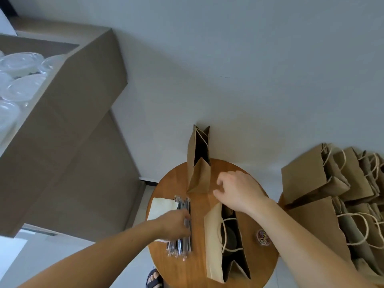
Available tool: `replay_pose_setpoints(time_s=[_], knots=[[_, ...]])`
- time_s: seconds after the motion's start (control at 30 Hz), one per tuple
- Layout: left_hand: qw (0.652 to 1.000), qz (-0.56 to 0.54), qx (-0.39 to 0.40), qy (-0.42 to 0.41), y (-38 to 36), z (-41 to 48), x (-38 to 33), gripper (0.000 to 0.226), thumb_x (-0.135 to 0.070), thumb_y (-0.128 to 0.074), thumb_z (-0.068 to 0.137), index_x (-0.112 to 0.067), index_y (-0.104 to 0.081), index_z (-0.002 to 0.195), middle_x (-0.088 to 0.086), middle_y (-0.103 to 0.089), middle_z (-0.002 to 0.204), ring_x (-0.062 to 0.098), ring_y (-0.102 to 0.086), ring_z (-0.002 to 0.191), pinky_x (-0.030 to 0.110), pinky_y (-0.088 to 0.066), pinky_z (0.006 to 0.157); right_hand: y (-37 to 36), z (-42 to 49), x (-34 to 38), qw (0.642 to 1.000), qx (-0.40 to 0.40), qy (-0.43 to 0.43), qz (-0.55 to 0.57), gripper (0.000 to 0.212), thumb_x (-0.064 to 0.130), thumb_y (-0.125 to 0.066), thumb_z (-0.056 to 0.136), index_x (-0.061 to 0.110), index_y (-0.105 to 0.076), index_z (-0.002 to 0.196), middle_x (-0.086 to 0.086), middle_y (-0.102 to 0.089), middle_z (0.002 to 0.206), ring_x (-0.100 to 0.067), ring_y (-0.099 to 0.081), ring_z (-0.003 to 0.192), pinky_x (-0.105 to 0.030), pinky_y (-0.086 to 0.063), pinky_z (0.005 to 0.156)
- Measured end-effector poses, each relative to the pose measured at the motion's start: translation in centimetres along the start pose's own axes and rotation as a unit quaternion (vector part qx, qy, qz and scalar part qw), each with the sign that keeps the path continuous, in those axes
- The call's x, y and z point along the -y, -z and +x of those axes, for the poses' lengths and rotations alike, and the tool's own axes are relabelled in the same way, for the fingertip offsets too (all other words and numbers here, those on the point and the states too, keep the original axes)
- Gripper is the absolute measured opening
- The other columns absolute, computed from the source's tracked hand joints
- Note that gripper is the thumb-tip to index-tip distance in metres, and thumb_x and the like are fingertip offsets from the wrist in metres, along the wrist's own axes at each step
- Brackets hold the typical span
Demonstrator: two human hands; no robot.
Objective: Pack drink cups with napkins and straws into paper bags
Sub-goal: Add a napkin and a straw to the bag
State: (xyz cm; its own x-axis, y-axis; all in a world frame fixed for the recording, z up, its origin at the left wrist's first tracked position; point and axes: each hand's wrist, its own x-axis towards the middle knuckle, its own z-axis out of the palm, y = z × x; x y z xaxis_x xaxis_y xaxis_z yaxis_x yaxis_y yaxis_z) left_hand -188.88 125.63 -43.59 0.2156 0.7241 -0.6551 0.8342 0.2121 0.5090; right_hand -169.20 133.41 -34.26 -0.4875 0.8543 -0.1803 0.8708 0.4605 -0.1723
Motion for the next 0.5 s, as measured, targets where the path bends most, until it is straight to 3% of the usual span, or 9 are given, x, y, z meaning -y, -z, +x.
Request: replay_pose_setpoints(time_s=[0.1, 0.17, 0.27, 0.33, 0.43, 0.5], knots=[[0.997, 0.014, -0.059, 0.052, 2.2, 0.3, 3.0, 0.049, -0.032, -0.058, 0.092, -0.018, -0.046, 0.138, 0.003, -0.058, 0.133, 0.020, -0.057, 0.115, 0.026, -0.048, 0.086, -2.6, 2.8, 3.2, 0.995, 0.059, -0.005, 0.085, 0.023, 0.041, -0.054, 0.095, 0.021, -0.062, 0.104, 0.005, -0.064, 0.092, -0.012, -0.061, 0.079, -0.025, -0.048, 0.061], [0.994, 0.028, -0.077, 0.073, 3.5, 0.6, 5.0, 0.057, -0.036, -0.056, 0.093, -0.018, -0.040, 0.144, 0.004, -0.052, 0.141, 0.022, -0.053, 0.124, 0.030, -0.047, 0.095, -5.0, 4.9, 5.2, 0.989, 0.111, -0.018, 0.098, 0.021, 0.039, -0.052, 0.095, 0.021, -0.059, 0.088, 0.005, -0.060, 0.081, -0.014, -0.058, 0.071, -0.027, -0.042, 0.052], [0.990, 0.023, -0.103, 0.092, 4.8, 1.3, 7.6, 0.060, -0.036, -0.057, 0.090, -0.019, -0.039, 0.145, 0.003, -0.051, 0.140, 0.022, -0.054, 0.119, 0.033, -0.048, 0.095, -9.3, 7.7, 7.8, 0.976, 0.159, -0.067, 0.132, 0.026, 0.032, -0.050, 0.094, 0.020, -0.052, 0.071, 0.002, -0.057, 0.069, -0.016, -0.059, 0.062, -0.026, -0.036, 0.047], [0.988, 0.011, -0.107, 0.112, 4.9, 2.0, 9.2, 0.060, -0.035, -0.057, 0.089, -0.020, -0.041, 0.144, 0.003, -0.053, 0.137, 0.023, -0.056, 0.115, 0.034, -0.050, 0.091, -12.4, 9.0, 9.0, 0.961, 0.186, -0.111, 0.174, 0.020, 0.027, -0.050, 0.091, 0.015, -0.056, 0.076, -0.001, -0.060, 0.070, -0.018, -0.062, 0.063, -0.026, -0.038, 0.048], [0.985, -0.026, -0.104, 0.135, 3.7, 3.1, 11.5, 0.058, -0.034, -0.058, 0.087, -0.021, -0.045, 0.142, 0.002, -0.054, 0.136, 0.022, -0.057, 0.114, 0.031, -0.051, 0.087, -17.3, 9.8, 9.9, 0.923, 0.211, -0.197, 0.256, 0.016, 0.024, -0.051, 0.088, 0.021, -0.057, 0.102, -0.004, -0.061, 0.086, -0.016, -0.056, 0.060, -0.024, -0.038, 0.049], [0.983, -0.045, -0.102, 0.142, 2.4, 3.8, 13.0, 0.056, -0.034, -0.059, 0.089, -0.021, -0.045, 0.142, 0.001, -0.054, 0.136, 0.020, -0.057, 0.114, 0.026, -0.047, 0.080, -20.7, 9.9, 10.0, 0.902, 0.231, -0.252, 0.266, 0.008, 0.025, -0.053, 0.089, 0.018, -0.056, 0.089, -0.002, -0.056, 0.074, -0.013, -0.047, 0.049, -0.020, -0.032, 0.044]])
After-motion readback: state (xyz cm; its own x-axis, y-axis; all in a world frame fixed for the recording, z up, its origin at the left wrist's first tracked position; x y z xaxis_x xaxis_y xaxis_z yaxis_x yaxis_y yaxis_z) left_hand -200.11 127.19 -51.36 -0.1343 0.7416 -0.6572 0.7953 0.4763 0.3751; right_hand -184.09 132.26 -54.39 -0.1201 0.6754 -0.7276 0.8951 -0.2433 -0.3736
